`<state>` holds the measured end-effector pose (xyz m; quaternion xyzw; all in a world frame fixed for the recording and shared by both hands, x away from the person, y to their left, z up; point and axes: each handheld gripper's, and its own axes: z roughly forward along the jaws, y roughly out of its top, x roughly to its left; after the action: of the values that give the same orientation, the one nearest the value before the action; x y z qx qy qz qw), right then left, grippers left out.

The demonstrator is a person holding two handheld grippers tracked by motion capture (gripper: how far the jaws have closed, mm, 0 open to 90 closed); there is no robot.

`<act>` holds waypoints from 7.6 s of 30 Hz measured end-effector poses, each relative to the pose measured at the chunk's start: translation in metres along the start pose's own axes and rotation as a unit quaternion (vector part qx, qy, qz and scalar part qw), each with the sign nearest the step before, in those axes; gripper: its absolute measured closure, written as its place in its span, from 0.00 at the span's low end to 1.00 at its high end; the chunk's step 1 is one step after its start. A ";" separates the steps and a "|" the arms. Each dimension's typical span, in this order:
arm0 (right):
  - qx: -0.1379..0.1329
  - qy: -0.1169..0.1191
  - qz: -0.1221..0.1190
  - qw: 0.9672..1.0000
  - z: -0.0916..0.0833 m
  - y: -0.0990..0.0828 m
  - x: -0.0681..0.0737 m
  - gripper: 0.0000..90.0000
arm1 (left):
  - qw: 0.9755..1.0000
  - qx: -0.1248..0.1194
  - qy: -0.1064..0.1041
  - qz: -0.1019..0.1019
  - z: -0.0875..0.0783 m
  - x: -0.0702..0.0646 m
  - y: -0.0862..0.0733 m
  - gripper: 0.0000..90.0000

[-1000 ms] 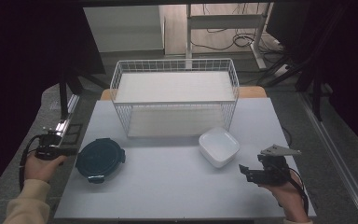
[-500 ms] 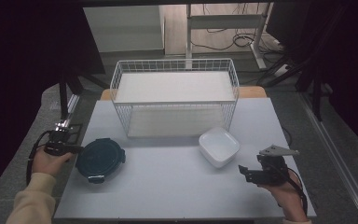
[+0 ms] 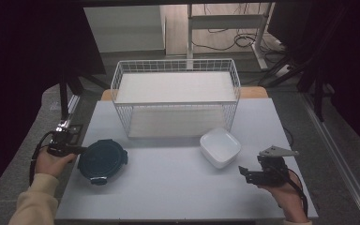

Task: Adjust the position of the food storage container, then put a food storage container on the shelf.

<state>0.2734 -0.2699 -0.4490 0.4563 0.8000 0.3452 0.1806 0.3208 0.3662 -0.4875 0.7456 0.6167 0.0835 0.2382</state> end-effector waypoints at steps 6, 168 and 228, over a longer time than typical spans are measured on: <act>-0.001 0.001 -0.001 1.000 0.000 0.001 0.000 0.21 | 1.000 0.002 -0.007 0.013 0.002 -0.009 0.002 1.00; 0.023 0.191 0.021 0.981 0.030 0.003 0.111 0.16 | 0.971 -0.061 -0.232 0.003 -0.001 -0.174 -0.063 0.20; 0.048 0.265 0.263 0.926 0.086 -0.013 0.144 0.37 | 0.933 -0.038 -0.335 -0.124 0.032 -0.181 -0.083 0.37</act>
<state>0.2427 -0.1180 -0.5139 0.5506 0.6855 0.4497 -0.1573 0.2201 0.1954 -0.5226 0.6386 0.5851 -0.1777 0.4672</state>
